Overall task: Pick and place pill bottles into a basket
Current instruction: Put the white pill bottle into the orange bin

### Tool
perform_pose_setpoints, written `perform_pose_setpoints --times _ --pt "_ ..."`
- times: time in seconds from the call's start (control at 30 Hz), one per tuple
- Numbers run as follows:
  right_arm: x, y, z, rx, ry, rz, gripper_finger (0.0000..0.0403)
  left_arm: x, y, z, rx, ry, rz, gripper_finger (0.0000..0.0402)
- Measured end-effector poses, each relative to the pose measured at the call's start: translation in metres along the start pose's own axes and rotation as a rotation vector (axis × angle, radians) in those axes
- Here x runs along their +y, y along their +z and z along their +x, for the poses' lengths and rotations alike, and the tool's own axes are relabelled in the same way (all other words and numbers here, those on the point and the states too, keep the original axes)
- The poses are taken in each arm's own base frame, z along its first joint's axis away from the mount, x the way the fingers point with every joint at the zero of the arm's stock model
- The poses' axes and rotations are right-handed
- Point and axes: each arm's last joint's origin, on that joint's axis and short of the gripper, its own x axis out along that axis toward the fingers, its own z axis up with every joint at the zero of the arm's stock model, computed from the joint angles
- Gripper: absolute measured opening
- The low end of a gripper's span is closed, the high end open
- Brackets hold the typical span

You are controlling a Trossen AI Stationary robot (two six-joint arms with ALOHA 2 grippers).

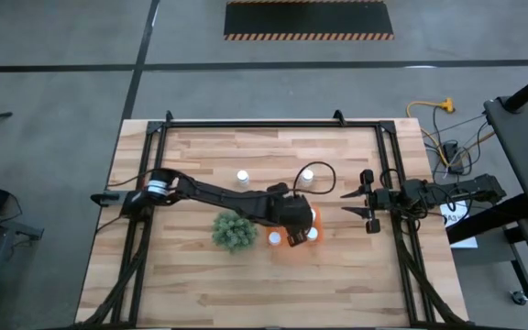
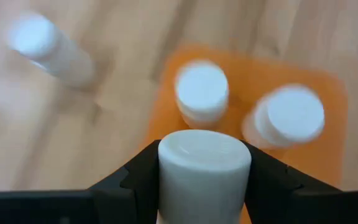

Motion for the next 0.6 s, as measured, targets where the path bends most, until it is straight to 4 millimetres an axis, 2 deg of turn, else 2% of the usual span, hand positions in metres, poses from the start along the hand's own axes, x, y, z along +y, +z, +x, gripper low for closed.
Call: perform_pose_setpoints --times 0.17,0.47,0.6 --pt "0.000 0.000 0.000 0.000 0.001 0.000 0.0141 -0.015 0.006 -0.026 -0.200 0.080 0.034 0.0159" --pt "0.000 0.000 0.000 0.000 0.001 0.000 0.0141 -0.054 0.016 -0.057 -0.540 -0.024 0.125 0.0157" --pt "0.000 0.000 0.000 0.000 0.001 0.000 0.0141 -0.058 0.009 -0.062 -0.669 -0.063 0.130 0.0157"
